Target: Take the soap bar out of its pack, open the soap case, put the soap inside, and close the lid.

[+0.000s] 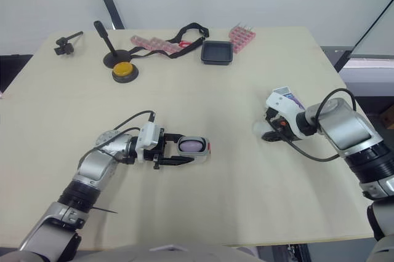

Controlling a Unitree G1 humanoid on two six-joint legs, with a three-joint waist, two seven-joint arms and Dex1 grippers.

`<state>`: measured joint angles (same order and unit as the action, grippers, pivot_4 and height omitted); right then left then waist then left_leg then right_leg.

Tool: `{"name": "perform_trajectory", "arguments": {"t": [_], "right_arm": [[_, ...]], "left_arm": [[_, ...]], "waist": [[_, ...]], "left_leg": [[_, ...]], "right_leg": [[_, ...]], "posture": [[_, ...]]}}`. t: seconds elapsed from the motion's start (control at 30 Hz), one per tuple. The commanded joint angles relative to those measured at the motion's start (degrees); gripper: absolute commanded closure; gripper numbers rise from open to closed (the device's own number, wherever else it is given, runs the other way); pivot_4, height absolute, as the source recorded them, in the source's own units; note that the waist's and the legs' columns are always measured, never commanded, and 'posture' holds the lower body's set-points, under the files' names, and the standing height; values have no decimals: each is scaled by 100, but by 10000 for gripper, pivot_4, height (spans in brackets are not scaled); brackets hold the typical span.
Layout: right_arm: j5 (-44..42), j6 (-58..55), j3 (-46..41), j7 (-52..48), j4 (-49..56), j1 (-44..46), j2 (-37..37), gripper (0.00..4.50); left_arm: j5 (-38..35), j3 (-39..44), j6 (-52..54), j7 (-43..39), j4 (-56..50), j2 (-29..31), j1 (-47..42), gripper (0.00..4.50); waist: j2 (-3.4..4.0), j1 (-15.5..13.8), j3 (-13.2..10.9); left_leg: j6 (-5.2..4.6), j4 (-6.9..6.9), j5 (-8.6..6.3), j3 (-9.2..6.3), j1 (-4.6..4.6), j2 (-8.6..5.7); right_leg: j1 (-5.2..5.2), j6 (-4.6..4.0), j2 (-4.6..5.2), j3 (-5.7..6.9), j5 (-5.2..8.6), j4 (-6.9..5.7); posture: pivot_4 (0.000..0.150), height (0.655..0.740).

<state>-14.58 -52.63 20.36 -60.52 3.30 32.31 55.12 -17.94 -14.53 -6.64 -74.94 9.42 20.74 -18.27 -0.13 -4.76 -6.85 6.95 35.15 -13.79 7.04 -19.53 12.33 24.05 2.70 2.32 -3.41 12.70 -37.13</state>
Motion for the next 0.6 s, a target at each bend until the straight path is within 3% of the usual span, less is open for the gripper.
{"name": "perform_trajectory", "arguments": {"t": [0.03, 0.3, 0.6], "right_arm": [[63, 272, -73, -415, 282, 395, 203, 25495], [-338, -709, 253, -1175, 1127, 2331, -98, 25495], [-484, -1429, 967, -1085, 1700, 3147, -880, 25495]], "left_arm": [[-78, 67, 16, 49, -124, -5, -45, 25530], [-89, 129, 96, 115, 198, -148, -304, 25530], [97, 79, -73, 267, 656, -430, -565, 25530]], "waist": [[2, 9, -1], [13, 15, -9], [12, -37, -10]], "left_leg": [[0, 0, 0, 0, 0, 1], [-4, 12, -2, 10, 1, 21], [2, 16, 1, 11, -7, 15]], "right_leg": [[0, 0, 0, 0, 0, 0], [16, -1, -19, -9, -1, -24], [17, 0, -13, -6, -3, -25]], "posture": [[1500, 7291], [1500, 7291], [1500, 7291]]}}
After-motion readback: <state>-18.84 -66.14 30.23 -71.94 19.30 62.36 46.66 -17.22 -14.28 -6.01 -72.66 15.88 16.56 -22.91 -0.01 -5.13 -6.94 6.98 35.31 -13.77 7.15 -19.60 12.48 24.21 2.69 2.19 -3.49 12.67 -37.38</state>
